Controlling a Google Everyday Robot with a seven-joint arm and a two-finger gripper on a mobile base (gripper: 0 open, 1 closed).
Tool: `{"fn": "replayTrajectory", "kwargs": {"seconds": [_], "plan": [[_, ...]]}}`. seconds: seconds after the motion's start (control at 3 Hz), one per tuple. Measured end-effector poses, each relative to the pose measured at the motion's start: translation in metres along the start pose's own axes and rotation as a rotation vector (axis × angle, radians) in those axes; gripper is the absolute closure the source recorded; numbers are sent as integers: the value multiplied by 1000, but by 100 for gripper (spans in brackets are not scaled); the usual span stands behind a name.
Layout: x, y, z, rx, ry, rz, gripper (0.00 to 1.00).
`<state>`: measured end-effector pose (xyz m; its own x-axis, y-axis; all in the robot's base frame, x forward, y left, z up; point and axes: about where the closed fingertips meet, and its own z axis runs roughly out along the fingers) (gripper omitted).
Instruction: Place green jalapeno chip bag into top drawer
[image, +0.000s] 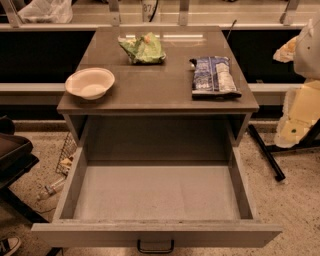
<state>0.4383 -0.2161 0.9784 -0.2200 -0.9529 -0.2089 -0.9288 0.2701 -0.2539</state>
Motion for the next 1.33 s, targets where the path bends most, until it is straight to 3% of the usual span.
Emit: {"fn": "replayTrajectory", "kwargs": {"seconds": [0.33, 0.67, 1.0, 1.33], "plan": [[0, 0, 0, 0, 0, 0, 0], [-9, -17, 4, 37, -38, 13, 0], [-33, -68, 22, 107, -152, 53, 0], [-68, -143, 39, 202, -333, 125, 0]]}}
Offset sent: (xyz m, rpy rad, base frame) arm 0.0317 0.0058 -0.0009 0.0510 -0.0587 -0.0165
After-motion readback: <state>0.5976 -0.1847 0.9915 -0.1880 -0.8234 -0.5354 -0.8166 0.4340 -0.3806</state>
